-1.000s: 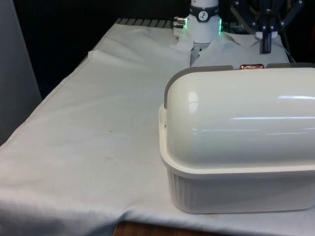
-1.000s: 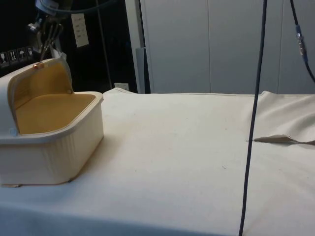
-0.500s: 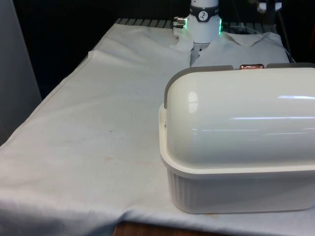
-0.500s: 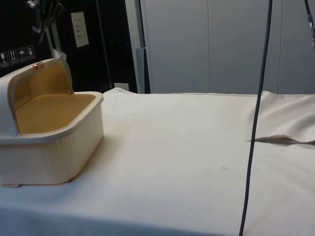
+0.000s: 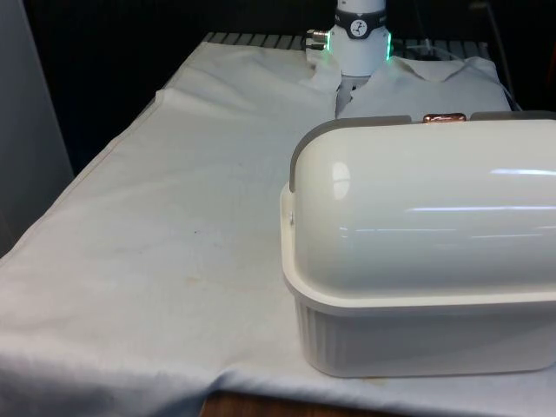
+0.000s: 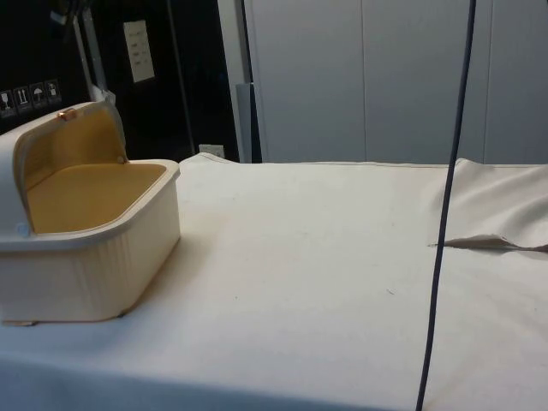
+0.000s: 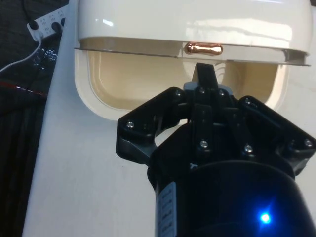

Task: Open the lid, then close it.

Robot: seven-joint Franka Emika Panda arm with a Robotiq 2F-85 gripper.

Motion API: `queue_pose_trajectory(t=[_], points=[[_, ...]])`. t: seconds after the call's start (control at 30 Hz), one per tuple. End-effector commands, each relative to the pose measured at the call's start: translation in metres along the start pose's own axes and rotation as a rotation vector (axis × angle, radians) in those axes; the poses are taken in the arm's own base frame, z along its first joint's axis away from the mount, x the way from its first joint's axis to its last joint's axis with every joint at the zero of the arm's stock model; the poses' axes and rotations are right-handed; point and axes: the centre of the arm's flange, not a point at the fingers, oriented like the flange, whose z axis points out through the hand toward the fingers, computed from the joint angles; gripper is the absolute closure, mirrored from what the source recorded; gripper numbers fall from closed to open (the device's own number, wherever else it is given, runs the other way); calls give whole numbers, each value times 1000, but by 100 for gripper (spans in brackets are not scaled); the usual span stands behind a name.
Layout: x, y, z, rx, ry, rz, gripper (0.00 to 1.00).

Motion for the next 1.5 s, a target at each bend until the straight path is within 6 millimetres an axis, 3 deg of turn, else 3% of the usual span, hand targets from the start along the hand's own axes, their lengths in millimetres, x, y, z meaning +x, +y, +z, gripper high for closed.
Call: queue_pose_trajectory(t=[0.0, 0.6, 1.23, 1.3, 1.47], points=[[1, 1, -3, -9, -7, -5, 100], [4, 2, -10, -25, -107, -34, 100], [-3, 5, 4, 3, -176, -15, 100], [-3, 6, 3, 1, -173, -16, 96], [-2, 6, 2, -1, -169, -16, 72]])
